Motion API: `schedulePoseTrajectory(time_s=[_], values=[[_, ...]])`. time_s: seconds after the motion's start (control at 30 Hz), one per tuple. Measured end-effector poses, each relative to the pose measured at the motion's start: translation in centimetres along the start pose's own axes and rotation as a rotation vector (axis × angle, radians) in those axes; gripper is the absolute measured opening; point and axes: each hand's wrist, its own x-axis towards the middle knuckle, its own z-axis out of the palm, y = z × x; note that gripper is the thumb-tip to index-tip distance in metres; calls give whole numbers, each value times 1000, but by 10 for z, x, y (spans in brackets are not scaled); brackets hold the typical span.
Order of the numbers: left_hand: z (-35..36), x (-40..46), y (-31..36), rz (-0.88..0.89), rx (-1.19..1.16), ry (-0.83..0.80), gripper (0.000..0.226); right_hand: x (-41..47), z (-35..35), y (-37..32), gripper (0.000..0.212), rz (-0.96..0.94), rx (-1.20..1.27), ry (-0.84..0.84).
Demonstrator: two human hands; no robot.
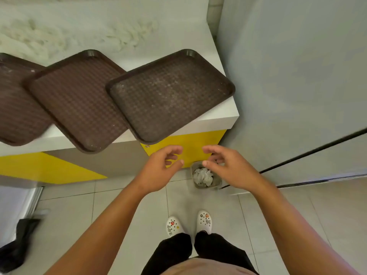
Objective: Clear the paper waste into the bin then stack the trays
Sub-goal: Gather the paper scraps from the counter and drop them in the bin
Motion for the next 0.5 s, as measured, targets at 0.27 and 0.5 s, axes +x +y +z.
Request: schedulePoseTrajectory(time_s=[0.27,0.5], values=[[-108,-17,47,197,460,49,39,43,-8,-93,50,-150,-285,-164],[-190,40,70,205,572,15,39,127,-40,-148,54,-230,-316,-205]])
